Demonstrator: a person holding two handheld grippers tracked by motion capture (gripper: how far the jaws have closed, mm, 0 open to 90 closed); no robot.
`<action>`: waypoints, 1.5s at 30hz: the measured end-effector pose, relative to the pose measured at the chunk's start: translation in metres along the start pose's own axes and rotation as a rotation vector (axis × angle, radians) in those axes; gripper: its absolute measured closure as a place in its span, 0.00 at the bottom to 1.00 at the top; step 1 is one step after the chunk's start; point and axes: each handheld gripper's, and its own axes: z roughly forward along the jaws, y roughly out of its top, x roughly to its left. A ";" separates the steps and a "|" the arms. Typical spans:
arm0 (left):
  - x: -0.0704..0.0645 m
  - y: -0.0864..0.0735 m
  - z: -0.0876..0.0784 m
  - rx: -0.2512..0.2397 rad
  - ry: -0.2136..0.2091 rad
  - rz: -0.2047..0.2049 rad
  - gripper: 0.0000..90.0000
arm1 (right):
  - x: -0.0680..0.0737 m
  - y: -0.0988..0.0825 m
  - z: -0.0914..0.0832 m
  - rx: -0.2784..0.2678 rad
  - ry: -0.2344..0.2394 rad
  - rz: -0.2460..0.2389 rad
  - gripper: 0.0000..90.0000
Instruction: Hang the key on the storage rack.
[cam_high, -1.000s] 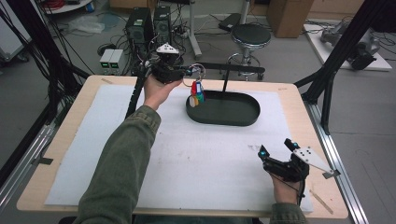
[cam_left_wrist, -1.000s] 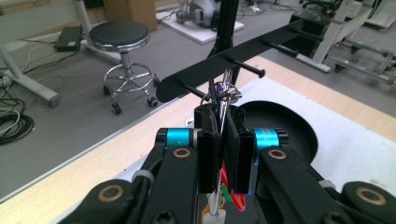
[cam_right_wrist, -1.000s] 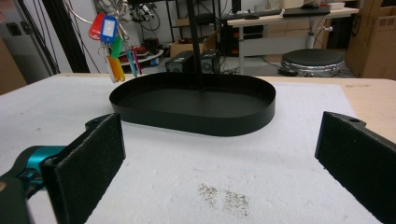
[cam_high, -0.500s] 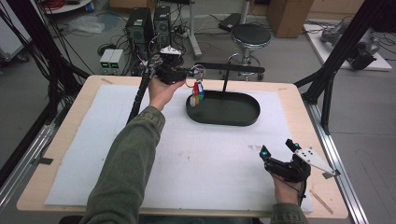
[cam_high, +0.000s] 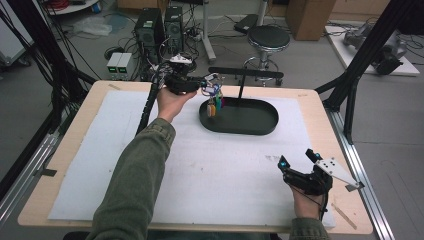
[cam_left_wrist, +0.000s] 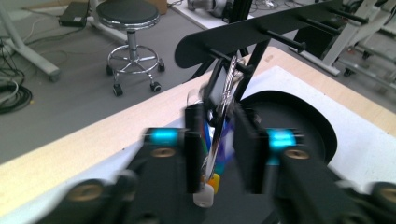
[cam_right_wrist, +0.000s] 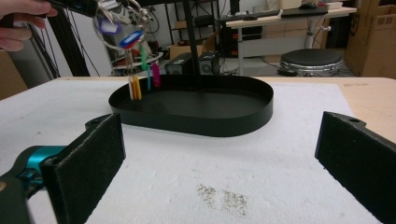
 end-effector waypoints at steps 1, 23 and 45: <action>0.001 0.000 -0.001 0.006 -0.001 -0.005 0.66 | 0.000 0.000 0.000 0.002 0.000 -0.002 0.01; 0.006 -0.020 -0.021 0.003 -0.012 0.011 0.02 | 0.000 0.000 0.000 0.002 0.003 0.001 0.01; -0.010 -0.050 -0.049 0.018 -0.008 0.084 0.02 | 0.001 0.000 0.001 0.008 0.009 -0.006 0.01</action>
